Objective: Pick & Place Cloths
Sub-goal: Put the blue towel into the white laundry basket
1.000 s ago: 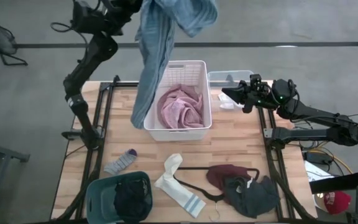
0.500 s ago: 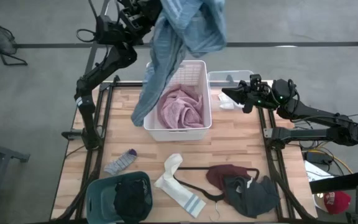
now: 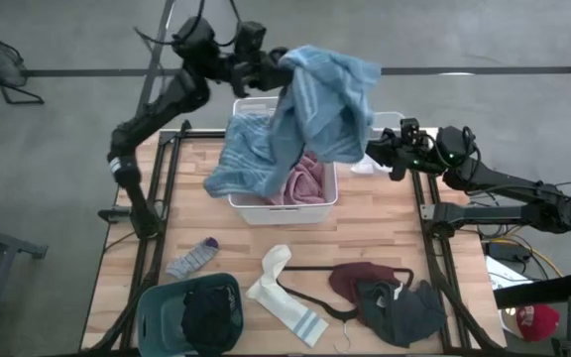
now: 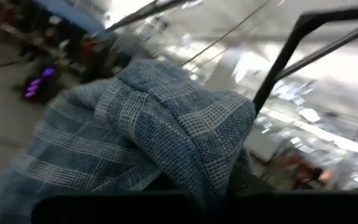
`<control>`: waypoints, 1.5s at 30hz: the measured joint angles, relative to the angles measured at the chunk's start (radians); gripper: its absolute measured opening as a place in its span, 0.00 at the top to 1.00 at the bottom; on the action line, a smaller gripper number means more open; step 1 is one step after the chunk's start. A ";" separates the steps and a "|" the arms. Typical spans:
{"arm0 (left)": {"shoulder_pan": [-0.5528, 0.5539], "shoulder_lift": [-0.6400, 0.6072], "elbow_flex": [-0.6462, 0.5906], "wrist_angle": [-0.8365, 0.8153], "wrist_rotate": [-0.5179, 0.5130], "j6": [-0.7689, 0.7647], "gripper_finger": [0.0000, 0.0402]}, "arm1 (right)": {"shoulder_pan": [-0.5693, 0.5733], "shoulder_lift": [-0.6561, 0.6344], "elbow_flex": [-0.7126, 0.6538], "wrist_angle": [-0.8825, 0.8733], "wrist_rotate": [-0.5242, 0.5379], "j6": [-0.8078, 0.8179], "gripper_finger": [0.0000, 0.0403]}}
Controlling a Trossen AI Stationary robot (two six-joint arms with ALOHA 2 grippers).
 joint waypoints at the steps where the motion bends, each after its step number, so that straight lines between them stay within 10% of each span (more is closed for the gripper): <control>1: 0.013 -0.023 -0.014 -0.080 0.006 0.052 0.97 | 0.000 -0.004 0.000 -0.002 -0.001 0.000 0.98; 4: 0.047 -0.092 -0.058 -0.396 -0.030 0.279 0.97 | 0.000 -0.020 0.000 0.001 -0.018 0.000 0.98; 12: 0.041 -0.214 -0.244 -0.908 -0.593 0.567 0.97 | -0.001 -0.032 0.000 -0.001 -0.017 -0.031 0.98; 25: 0.003 -0.232 -0.544 -0.936 -0.395 0.430 0.75 | 0.000 0.018 0.000 -0.002 -0.016 -0.030 0.98; 33: 0.003 -0.252 -0.563 -0.893 0.086 0.458 0.69 | -0.001 0.020 0.000 -0.002 -0.016 -0.004 0.98; 41: 0.002 -0.406 -0.549 -0.967 0.028 0.487 0.69 | 0.000 0.019 0.000 -0.001 -0.016 0.004 0.98; 45: -0.003 -0.486 -0.549 -1.111 -0.185 0.539 0.69 | 0.000 0.021 0.000 -0.001 -0.016 0.000 0.98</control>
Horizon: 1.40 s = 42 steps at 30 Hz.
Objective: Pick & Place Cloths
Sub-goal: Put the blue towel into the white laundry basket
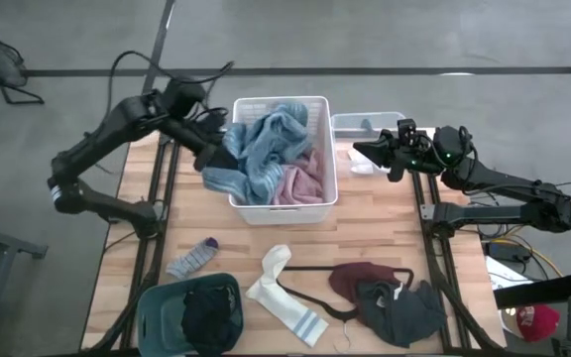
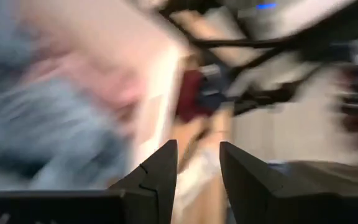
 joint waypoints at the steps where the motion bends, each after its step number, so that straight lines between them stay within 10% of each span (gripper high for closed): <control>1: -0.002 -0.012 0.000 -0.049 -0.061 0.003 0.69 | 0.000 0.001 0.000 0.000 0.000 -0.001 0.98; 8: -0.006 -0.079 -0.058 -0.267 -0.158 -0.199 0.69 | 0.000 0.002 0.000 -0.001 0.003 -0.029 0.98; 21: -0.006 -0.308 -0.496 -0.141 -0.255 -0.428 0.68 | 0.000 0.002 0.000 -0.016 0.002 -0.039 0.98; 28: -0.006 -0.454 -0.706 0.149 -0.389 -0.583 0.68 | 0.000 0.001 0.000 -0.025 0.030 -0.041 0.98; 42: -0.005 -0.624 -1.125 1.051 -0.328 -0.976 0.69 | 0.000 0.001 0.000 -0.032 0.056 -0.035 0.98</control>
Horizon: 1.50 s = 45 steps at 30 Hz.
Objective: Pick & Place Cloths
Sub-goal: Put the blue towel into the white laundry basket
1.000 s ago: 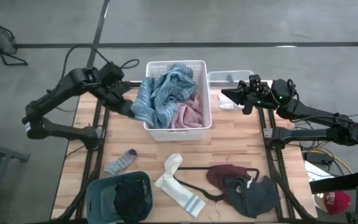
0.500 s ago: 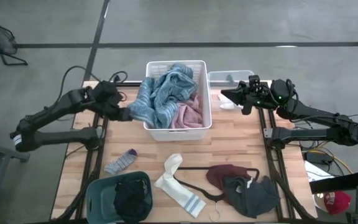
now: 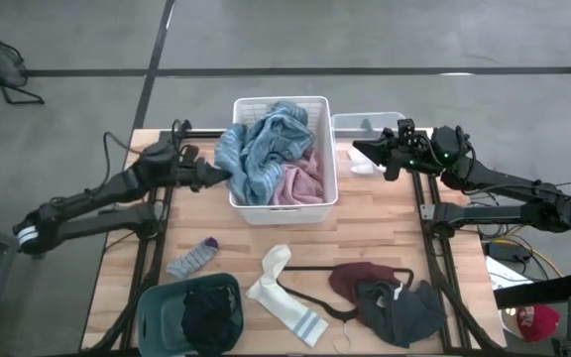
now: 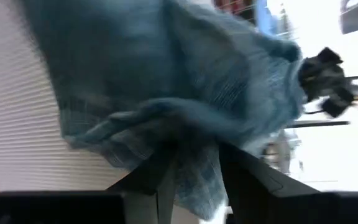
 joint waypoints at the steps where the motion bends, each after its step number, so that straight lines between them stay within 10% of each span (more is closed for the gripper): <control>1: 0.000 -0.007 -0.021 0.045 0.006 -0.024 0.70 | 0.000 0.000 0.000 0.000 0.000 0.000 0.98; 10: -0.001 -0.034 -0.047 0.136 -0.019 -0.072 0.98 | 0.000 0.022 0.000 -0.003 0.024 0.000 0.98; 19: -0.001 -0.041 -0.043 0.481 -0.079 -0.109 0.99 | 0.000 0.073 0.000 0.010 0.025 0.032 0.98; 28: 0.000 -0.114 -0.046 0.163 -0.204 -0.079 0.98 | 0.000 0.057 0.000 0.066 0.023 0.026 0.98; 38: 0.000 -0.178 -0.046 0.093 -0.448 -0.083 0.79 | 0.000 0.058 0.000 0.062 0.014 0.032 0.98; 45: 0.000 -0.134 -0.075 0.016 -0.422 -0.108 0.60 | 0.000 0.059 0.000 0.062 0.015 0.032 0.98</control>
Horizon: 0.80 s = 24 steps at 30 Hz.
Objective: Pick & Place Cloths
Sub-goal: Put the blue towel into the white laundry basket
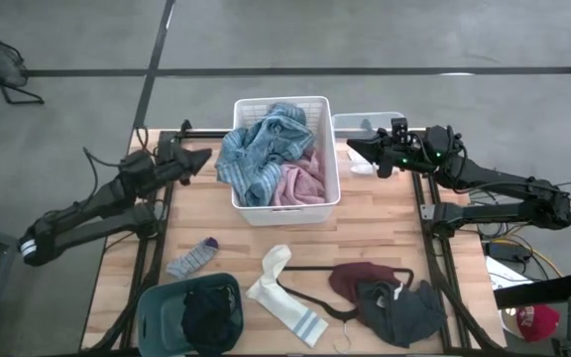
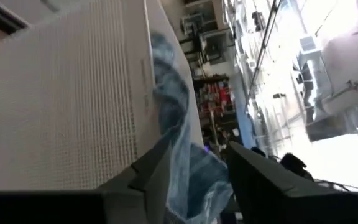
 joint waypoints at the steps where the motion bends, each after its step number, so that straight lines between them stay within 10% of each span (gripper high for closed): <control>1: 0.000 0.009 -0.007 0.016 0.010 -0.002 0.58 | 0.000 0.000 0.000 0.000 0.000 0.000 0.98; 16: 0.000 0.132 -0.040 0.276 0.055 -0.076 0.57 | 0.000 0.003 0.000 -0.002 0.007 0.000 0.98; 24: -0.001 0.196 0.013 0.428 0.145 -0.124 0.77 | 0.000 0.005 0.000 -0.004 0.008 0.000 0.98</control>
